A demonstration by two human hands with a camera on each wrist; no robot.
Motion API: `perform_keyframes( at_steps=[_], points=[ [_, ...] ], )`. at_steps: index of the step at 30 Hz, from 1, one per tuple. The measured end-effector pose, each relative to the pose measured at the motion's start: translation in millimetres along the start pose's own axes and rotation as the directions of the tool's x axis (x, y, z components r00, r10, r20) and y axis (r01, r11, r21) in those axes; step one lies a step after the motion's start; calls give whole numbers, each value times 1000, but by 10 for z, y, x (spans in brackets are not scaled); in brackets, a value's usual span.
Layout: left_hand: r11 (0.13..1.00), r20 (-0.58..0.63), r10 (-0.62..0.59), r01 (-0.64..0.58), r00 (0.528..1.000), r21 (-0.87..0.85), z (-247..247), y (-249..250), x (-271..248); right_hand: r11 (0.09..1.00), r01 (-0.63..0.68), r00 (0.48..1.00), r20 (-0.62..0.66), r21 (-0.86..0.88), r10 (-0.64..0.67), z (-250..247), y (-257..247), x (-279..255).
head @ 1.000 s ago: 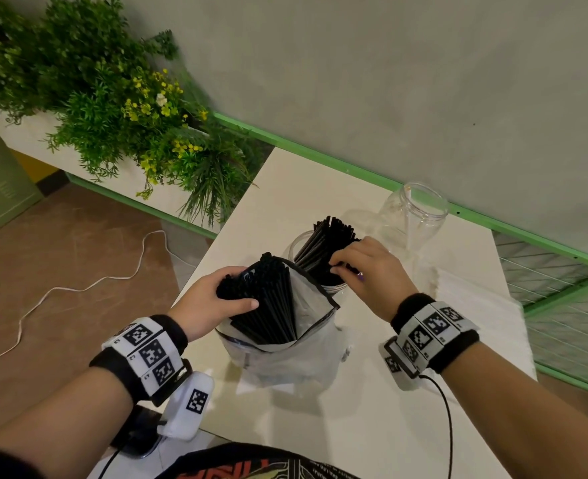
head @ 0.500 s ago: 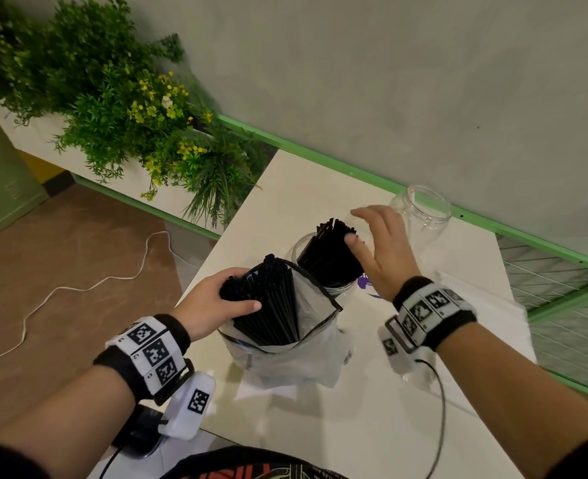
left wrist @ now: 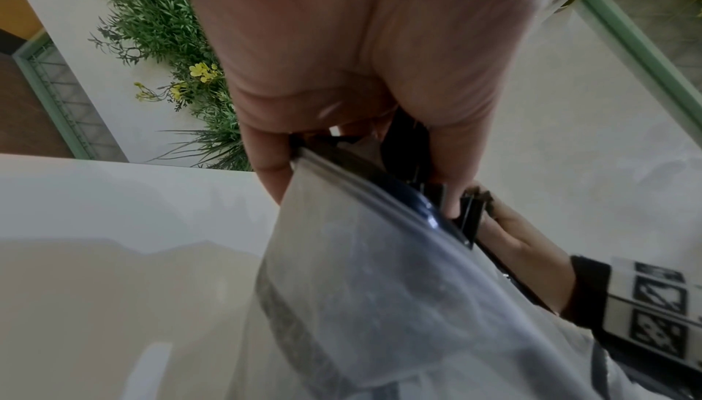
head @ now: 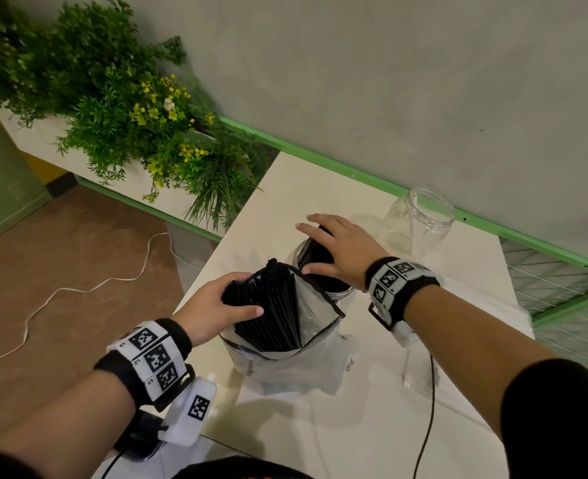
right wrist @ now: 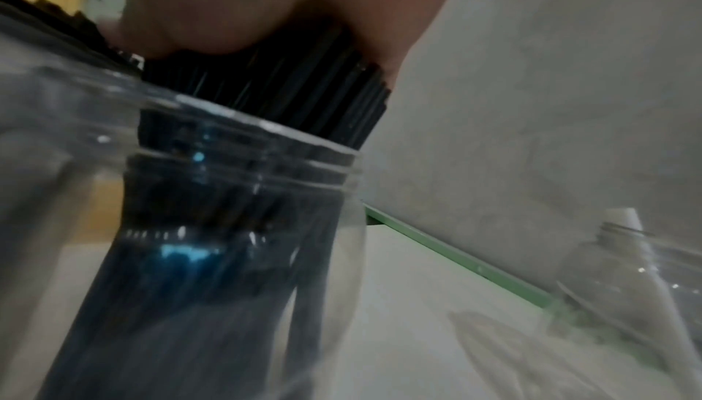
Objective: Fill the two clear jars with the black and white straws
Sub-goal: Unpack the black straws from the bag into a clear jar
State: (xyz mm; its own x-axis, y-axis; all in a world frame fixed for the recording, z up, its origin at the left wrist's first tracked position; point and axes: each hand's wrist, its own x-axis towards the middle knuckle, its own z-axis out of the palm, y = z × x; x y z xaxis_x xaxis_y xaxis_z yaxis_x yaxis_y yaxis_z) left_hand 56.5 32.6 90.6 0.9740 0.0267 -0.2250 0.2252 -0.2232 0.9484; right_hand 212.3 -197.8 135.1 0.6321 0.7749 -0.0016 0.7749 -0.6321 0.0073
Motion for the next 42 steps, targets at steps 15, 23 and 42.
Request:
perform_keyframes(
  at_steps=[15,23,42],
  points=[
    [999,2,21,-21,1000,-28,6,43,15,965,-150,981,-90,215,172,46,6,187],
    [999,7,9,-9,1000,-34,-4,26,16,904,-276,845,-365,327,391,65,-80,133],
    [998,-5,20,-21,1000,-60,0,31,4,920,-194,923,-254,341,289,-69,85,-126]
  ],
)
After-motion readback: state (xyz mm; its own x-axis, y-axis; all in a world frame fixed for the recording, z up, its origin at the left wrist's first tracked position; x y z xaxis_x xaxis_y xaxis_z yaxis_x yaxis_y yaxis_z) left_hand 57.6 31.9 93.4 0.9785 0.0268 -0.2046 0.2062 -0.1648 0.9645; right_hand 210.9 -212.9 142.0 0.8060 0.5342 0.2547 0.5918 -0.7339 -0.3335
